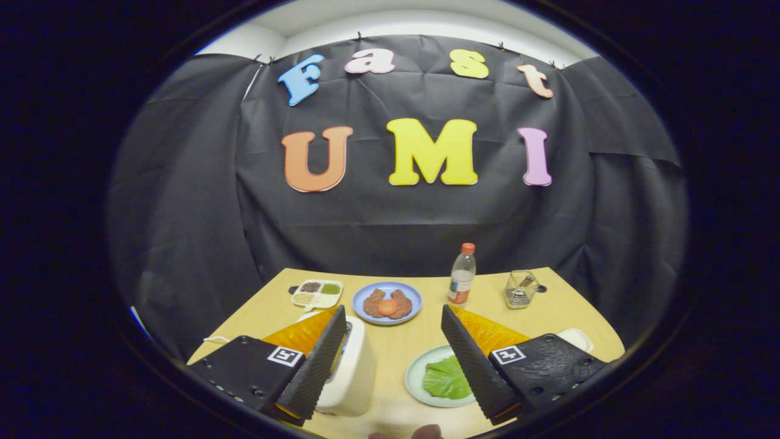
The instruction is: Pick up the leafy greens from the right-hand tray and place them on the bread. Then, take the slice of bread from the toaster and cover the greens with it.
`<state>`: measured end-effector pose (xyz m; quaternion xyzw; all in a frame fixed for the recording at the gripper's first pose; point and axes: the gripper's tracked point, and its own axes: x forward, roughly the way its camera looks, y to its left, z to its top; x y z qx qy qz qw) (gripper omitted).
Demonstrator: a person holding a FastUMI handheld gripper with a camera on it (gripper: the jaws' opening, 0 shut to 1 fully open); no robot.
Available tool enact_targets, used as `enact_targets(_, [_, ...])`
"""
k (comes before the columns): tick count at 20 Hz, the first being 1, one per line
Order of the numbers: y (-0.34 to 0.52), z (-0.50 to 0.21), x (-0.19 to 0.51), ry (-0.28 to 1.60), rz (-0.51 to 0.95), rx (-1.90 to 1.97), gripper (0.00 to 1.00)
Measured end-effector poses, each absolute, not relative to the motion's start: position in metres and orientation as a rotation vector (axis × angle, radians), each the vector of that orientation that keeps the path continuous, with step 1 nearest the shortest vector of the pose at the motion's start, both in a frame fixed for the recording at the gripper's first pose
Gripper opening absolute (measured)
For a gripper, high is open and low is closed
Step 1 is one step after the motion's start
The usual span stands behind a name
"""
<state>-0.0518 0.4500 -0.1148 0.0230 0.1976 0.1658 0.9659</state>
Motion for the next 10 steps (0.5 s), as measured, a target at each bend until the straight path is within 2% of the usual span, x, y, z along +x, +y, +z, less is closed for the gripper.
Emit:
enact_targets(4, [0.501, -0.128, -0.065, 0.429, 0.388, 0.013, 0.96])
enact_targets(10, [0.535, -0.161, -0.049, 0.476, 0.371, 0.0, 0.96])
